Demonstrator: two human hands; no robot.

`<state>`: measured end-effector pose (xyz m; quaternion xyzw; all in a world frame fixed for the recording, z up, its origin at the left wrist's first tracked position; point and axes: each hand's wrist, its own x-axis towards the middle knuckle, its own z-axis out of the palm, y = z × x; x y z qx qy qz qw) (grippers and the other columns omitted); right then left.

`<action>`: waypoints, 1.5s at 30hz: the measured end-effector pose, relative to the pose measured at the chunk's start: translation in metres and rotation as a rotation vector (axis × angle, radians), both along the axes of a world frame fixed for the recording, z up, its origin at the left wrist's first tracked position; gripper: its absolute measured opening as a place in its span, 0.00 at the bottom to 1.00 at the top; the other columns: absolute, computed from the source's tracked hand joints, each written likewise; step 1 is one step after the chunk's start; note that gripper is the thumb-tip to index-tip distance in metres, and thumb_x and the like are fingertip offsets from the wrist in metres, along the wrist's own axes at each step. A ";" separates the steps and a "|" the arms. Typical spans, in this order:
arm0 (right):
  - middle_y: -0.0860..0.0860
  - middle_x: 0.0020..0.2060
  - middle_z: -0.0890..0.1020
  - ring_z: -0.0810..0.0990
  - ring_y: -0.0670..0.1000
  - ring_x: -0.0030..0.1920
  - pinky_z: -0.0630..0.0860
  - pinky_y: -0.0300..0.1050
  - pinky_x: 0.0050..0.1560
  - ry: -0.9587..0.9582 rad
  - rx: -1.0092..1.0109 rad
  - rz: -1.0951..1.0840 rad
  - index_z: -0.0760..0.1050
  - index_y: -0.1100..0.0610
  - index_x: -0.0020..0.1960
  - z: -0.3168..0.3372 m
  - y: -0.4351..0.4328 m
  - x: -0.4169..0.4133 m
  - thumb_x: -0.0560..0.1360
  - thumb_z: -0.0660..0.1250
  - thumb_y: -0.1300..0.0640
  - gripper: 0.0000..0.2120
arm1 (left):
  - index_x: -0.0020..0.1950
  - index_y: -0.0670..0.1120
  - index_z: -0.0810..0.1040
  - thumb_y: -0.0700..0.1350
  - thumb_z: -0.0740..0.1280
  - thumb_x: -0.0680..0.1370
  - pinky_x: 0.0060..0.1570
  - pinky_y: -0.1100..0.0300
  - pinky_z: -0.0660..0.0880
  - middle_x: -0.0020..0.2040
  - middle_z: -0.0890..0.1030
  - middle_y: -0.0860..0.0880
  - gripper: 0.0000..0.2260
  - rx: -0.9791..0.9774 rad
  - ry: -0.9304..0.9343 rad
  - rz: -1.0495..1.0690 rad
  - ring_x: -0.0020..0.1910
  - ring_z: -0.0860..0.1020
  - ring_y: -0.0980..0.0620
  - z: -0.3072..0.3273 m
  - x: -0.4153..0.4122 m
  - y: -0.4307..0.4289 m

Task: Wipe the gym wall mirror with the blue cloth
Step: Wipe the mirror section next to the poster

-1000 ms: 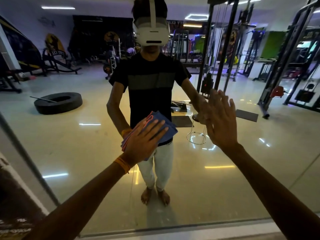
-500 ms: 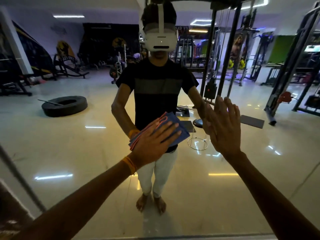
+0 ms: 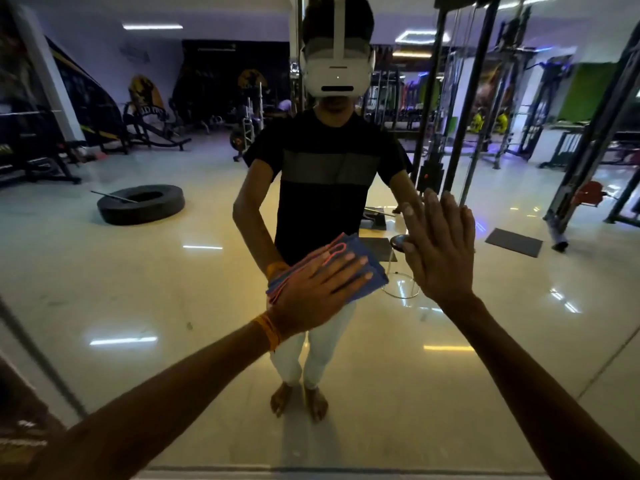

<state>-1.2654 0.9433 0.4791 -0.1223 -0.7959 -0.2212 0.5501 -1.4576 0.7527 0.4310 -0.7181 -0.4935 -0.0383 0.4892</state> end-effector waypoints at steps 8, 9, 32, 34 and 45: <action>0.63 0.77 0.65 0.61 0.66 0.78 0.55 0.65 0.78 0.012 0.001 0.013 0.66 0.55 0.78 -0.001 0.006 0.000 0.82 0.62 0.53 0.25 | 0.82 0.43 0.58 0.50 0.55 0.87 0.81 0.45 0.43 0.81 0.61 0.39 0.24 0.457 -0.289 0.119 0.81 0.53 0.39 0.147 -0.030 -0.016; 0.64 0.77 0.66 0.61 0.66 0.78 0.54 0.65 0.78 0.040 -0.014 0.016 0.67 0.56 0.77 -0.003 0.002 -0.003 0.82 0.63 0.53 0.25 | 0.82 0.43 0.59 0.51 0.54 0.87 0.81 0.46 0.40 0.80 0.61 0.39 0.24 0.477 -0.334 0.129 0.83 0.48 0.41 0.145 -0.024 -0.020; 0.59 0.81 0.60 0.55 0.62 0.81 0.51 0.66 0.79 0.029 0.071 0.096 0.64 0.55 0.80 0.127 -0.113 -0.136 0.86 0.55 0.51 0.23 | 0.84 0.50 0.46 0.55 0.48 0.88 0.82 0.45 0.43 0.83 0.54 0.44 0.26 0.488 -0.420 0.171 0.84 0.45 0.46 0.156 -0.152 -0.130; 0.59 0.81 0.60 0.54 0.62 0.82 0.48 0.64 0.80 0.081 0.053 0.082 0.65 0.55 0.80 0.133 -0.121 -0.146 0.85 0.58 0.52 0.24 | 0.84 0.47 0.50 0.55 0.49 0.88 0.81 0.41 0.45 0.83 0.53 0.41 0.26 0.654 -0.527 0.170 0.83 0.46 0.44 0.197 -0.179 -0.148; 0.61 0.80 0.62 0.58 0.62 0.81 0.57 0.67 0.78 0.042 0.094 0.114 0.67 0.58 0.79 0.122 -0.175 -0.190 0.84 0.58 0.54 0.24 | 0.85 0.51 0.44 0.54 0.51 0.87 0.82 0.43 0.46 0.85 0.46 0.47 0.28 0.421 -0.368 0.142 0.84 0.47 0.45 0.164 -0.202 -0.169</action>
